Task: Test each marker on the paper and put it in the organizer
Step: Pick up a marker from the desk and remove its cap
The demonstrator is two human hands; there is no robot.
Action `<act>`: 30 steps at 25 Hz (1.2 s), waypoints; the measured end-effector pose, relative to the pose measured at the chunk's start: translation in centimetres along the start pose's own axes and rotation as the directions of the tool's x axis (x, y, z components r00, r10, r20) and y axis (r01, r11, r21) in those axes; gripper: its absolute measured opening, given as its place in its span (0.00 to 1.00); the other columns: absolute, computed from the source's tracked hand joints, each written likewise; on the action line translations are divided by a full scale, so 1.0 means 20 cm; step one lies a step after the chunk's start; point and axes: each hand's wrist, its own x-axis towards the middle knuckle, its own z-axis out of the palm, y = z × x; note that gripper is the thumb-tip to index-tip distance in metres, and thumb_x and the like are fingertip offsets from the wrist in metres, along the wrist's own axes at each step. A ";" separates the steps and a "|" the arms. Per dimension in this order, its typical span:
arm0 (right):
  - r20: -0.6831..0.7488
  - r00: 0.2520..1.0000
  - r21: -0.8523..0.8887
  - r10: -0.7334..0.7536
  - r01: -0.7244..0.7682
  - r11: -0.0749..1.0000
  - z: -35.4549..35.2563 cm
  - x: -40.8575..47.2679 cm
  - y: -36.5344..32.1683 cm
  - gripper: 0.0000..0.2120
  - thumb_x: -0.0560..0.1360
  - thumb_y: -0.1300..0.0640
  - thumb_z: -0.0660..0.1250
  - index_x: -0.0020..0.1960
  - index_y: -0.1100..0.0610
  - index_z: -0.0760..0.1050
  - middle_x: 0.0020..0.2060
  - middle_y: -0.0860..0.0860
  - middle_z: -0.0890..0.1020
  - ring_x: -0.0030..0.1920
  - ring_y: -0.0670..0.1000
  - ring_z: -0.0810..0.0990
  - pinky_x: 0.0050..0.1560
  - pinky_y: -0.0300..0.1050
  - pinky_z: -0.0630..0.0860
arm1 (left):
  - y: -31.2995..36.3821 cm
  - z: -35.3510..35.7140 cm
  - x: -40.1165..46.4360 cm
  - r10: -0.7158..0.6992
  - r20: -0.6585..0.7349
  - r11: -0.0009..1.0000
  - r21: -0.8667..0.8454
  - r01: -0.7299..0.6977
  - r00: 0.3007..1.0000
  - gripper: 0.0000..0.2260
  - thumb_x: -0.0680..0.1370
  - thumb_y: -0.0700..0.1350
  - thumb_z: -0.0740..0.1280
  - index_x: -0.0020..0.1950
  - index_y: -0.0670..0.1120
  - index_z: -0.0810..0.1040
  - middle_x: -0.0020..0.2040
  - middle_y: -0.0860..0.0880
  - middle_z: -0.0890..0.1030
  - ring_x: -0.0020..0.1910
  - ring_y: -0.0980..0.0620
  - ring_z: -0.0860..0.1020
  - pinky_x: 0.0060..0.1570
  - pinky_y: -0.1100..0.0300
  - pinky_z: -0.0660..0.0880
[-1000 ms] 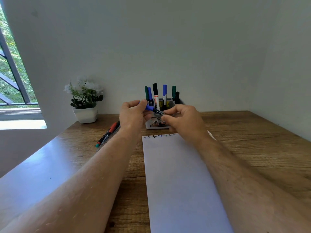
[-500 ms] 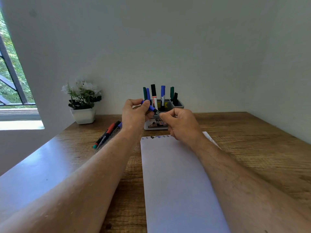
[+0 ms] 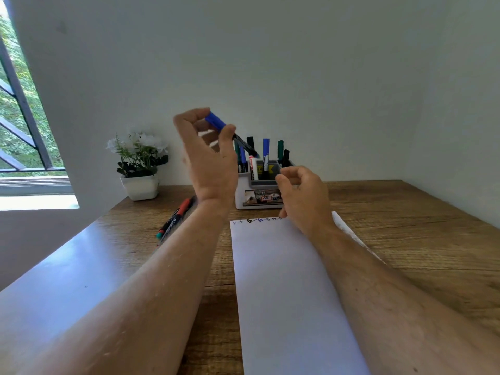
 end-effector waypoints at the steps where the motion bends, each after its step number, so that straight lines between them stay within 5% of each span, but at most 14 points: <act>1: -0.019 1.000 -0.017 -0.012 0.011 1.000 0.00 0.01 0.01 0.08 0.80 0.52 0.64 0.57 0.53 0.77 0.42 0.41 0.77 0.30 0.44 0.79 0.23 0.31 0.73 | 0.00 0.00 0.02 0.053 -0.014 0.999 -0.008 -0.053 0.999 0.19 0.75 0.36 0.71 0.55 0.55 0.68 0.46 0.56 0.77 0.44 0.54 0.83 0.45 0.59 0.81; 8: -0.004 0.995 -0.116 -0.098 0.097 0.989 0.02 0.01 0.03 0.06 0.80 0.52 0.65 0.53 0.52 0.77 0.40 0.42 0.78 0.39 0.38 0.77 0.31 0.24 0.71 | -0.19 0.03 0.05 0.116 0.098 0.970 0.204 -0.134 0.988 0.13 0.77 0.39 0.70 0.59 0.48 0.72 0.49 0.55 0.78 0.44 0.62 0.80 0.42 0.70 0.77; 17: 0.008 0.995 -0.135 -0.101 0.102 0.986 0.03 0.02 0.05 0.08 0.79 0.52 0.66 0.57 0.52 0.76 0.39 0.40 0.77 0.39 0.39 0.78 0.37 0.30 0.73 | -0.33 0.10 0.11 -0.177 0.314 0.773 0.632 -0.066 0.933 0.17 0.77 0.41 0.70 0.63 0.55 0.74 0.49 0.49 0.82 0.45 0.51 0.81 0.48 0.50 0.81; 25: 0.006 0.994 -0.146 -0.109 0.109 0.983 0.03 0.02 0.04 0.13 0.78 0.54 0.67 0.62 0.51 0.73 0.35 0.43 0.78 0.37 0.38 0.77 0.34 0.26 0.67 | -0.32 0.10 0.15 -0.280 0.266 0.713 0.701 0.014 0.922 0.23 0.78 0.42 0.69 0.73 0.52 0.70 0.50 0.47 0.84 0.48 0.52 0.82 0.52 0.54 0.78; 28: 0.019 0.993 -0.164 -0.114 0.116 0.980 0.02 0.01 0.04 0.12 0.78 0.54 0.67 0.61 0.51 0.73 0.35 0.43 0.78 0.37 0.38 0.78 0.34 0.25 0.67 | -0.25 0.04 0.23 -0.320 0.199 0.728 0.678 0.106 0.926 0.10 0.74 0.43 0.75 0.54 0.48 0.82 0.42 0.49 0.85 0.42 0.53 0.83 0.49 0.53 0.81; 30: 0.029 0.992 -0.172 -0.121 0.124 0.977 0.02 0.01 0.03 0.12 0.78 0.55 0.67 0.61 0.52 0.73 0.35 0.43 0.78 0.37 0.39 0.78 0.35 0.27 0.69 | -0.21 -0.04 0.26 -0.322 0.229 0.695 0.716 0.065 0.919 0.06 0.71 0.48 0.77 0.41 0.50 0.81 0.37 0.52 0.83 0.38 0.55 0.82 0.45 0.54 0.81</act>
